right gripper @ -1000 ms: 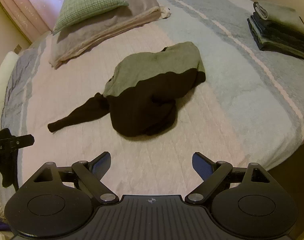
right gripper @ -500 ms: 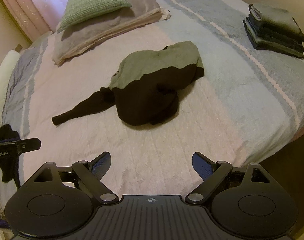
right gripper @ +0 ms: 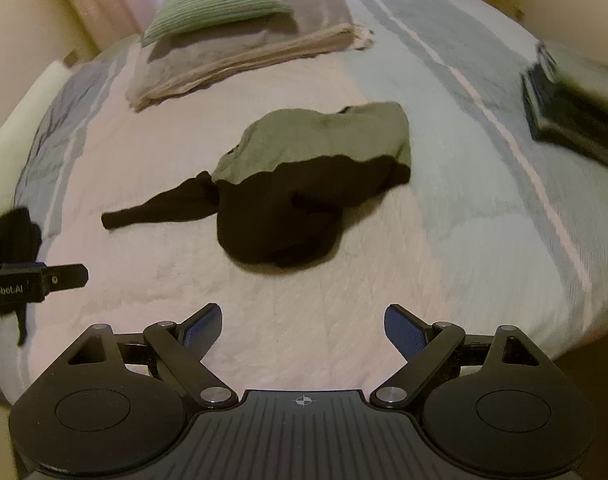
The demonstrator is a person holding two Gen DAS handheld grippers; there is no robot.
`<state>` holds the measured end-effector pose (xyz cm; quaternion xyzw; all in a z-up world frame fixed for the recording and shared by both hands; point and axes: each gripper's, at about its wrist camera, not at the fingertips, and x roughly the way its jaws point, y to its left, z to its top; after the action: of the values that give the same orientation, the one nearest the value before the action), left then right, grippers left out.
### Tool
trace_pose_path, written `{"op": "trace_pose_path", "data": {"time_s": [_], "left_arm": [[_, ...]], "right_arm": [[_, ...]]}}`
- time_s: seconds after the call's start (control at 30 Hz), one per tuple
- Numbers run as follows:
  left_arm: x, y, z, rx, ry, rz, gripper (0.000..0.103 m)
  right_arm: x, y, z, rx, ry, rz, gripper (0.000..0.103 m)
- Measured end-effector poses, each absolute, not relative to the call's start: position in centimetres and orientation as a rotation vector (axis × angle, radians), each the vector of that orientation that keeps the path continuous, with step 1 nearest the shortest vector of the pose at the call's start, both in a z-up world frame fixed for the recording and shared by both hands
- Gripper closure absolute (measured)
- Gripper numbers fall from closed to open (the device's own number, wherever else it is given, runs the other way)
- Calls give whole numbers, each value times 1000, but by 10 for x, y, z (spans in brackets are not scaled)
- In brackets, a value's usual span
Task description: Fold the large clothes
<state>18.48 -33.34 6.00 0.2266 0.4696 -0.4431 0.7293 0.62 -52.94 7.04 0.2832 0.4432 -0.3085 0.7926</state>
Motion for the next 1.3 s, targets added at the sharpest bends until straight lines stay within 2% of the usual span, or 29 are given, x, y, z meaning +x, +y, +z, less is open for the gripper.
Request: {"op": "trace_pose_path", "data": {"time_s": [0.23,0.4,0.6,0.67,0.77,1.03,1.1,1.17,1.23,1.3], "left_arm": [[227,-319,20,428,1124,-823,31],[302,-309,-14,400,1119,-695,30],[411,-316,-73,403,1096,-591,30],[445,-320,-93,416,1091,-570,31],[487,-328,-118,420,1082,-557,31],[558,-345,-154,397,1082,-519,31],[565,-347,-159,400,1084,-514,31],[567,-349,-163,405,1089,-508,31],[565,-353,-163,409,1099,-504,32],[561,-357,-161,414,1096,-514,32]], "right_arm": [[35,-545,40,529,1003,-579,17],[80,-545,12,441,985,-522,17],[176,-533,-40,170,1011,-435,19],[210,-528,-60,69,1023,-402,28],[260,-522,-89,-91,1036,-361,35],[353,-509,-174,-507,1107,-299,49],[364,-511,-200,-617,1160,-285,59],[363,-519,-215,-650,1192,-280,100],[349,-532,-203,-557,1118,-300,100],[324,-555,-165,-374,990,-391,100]]}}
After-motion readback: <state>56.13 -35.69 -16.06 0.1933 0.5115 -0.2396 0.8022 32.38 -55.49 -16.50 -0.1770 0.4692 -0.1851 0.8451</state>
